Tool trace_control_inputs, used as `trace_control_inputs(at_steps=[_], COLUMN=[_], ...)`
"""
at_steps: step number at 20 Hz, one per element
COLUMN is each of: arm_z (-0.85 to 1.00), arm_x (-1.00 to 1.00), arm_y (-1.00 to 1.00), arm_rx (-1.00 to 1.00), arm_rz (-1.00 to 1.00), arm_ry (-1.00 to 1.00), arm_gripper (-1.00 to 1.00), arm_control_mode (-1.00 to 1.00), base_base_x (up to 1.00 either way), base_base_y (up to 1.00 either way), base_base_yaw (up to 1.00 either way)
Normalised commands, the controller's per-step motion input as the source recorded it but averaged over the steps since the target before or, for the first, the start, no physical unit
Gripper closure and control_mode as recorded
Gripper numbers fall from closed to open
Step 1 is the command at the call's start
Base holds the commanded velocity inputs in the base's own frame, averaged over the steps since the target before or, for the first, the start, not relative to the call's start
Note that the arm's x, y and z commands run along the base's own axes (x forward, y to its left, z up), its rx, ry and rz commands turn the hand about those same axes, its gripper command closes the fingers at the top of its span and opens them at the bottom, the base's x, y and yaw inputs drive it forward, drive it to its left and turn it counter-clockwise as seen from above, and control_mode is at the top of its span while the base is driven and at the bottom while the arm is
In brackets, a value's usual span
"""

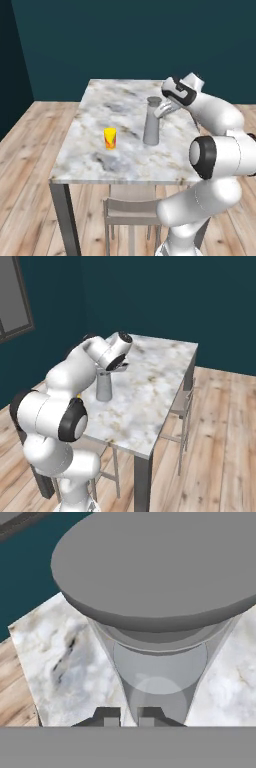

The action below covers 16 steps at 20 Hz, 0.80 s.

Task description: Place the pitcher and cup on the dining counter for serving.

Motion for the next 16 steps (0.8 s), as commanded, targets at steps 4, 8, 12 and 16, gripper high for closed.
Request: trace_control_inputs(at_steps=[4,8,12,16], arm_z=[-0.61,-0.65,-0.59,-0.36], arm_x=[0.01,0.00,0.00,0.00], arm_y=[0.21,0.03,0.00,0.01], arm_rx=[-0.05,0.00,0.00,-0.04], arm_rz=[0.08,0.07,0.07,0.06], arm_ry=[0.00,-0.04,-0.06,-0.02], arm_gripper=[1.00,1.00,1.00,1.00], arm_control_mode=[-1.00,-1.00,-1.00,-1.00], base_base_x=[0.00,0.00,0.00,0.00], base_base_y=[0.00,0.00,0.00,0.00], base_base_yaw=[0.00,0.00,0.00,0.00])
